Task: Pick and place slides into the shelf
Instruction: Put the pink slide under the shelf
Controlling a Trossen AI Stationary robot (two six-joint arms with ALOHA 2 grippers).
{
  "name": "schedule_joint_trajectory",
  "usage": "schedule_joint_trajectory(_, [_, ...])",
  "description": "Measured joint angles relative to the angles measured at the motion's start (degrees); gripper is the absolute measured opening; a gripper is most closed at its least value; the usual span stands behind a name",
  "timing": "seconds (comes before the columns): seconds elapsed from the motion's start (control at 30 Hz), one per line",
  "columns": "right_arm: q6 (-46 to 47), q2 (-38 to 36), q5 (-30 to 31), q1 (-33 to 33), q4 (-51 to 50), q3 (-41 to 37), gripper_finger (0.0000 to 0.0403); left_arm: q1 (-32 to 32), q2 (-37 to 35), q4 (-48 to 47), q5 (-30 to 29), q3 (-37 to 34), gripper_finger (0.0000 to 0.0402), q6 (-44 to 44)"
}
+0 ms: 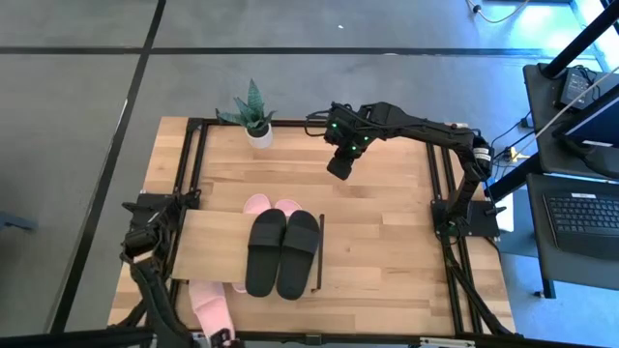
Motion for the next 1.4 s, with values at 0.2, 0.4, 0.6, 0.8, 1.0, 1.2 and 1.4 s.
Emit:
schedule_joint_trajectory(0.2, [-0.34,0.0,0.0,0.0,0.58,0.0,0.0016,1.87,-0.02,5.83,4.86,-5.35,0.0185,3.02])
schedule_joint_trajectory(0.4, [-1.85,0.0,0.0,0.0,0.95,0.0,0.001,1.83,-0.06,7.65,16.12,-8.05,0.0185,5.22])
schedule_joint_trajectory(0.6, [-1.82,0.0,0.0,0.0,1.09,0.0,0.0015,1.6,-0.06,5.23,17.93,-10.76,0.0185,-1.65])
schedule_joint_trajectory(0.8, [-1.69,0.0,0.02,0.0,2.28,0.0,0.0018,1.6,-0.06,4.32,24.88,-13.5,0.0185,-8.77])
schedule_joint_trajectory(1.0, [-1.67,0.0,0.02,0.0,3.87,0.0,0.0019,0.59,-0.13,-4.03,27.81,-13.64,0.0185,-19.19])
schedule_joint_trajectory(1.2, [-1.65,0.0,0.02,0.0,5.07,0.02,0.0019,-0.03,-0.13,-7.36,27.65,-13.66,0.0185,-24.55])
schedule_joint_trajectory(1.4, [-1.64,0.0,0.04,0.0,6.06,0.0,0.0019,1.07,-0.13,-12.71,27.5,-13.66,0.0185,-27.04])
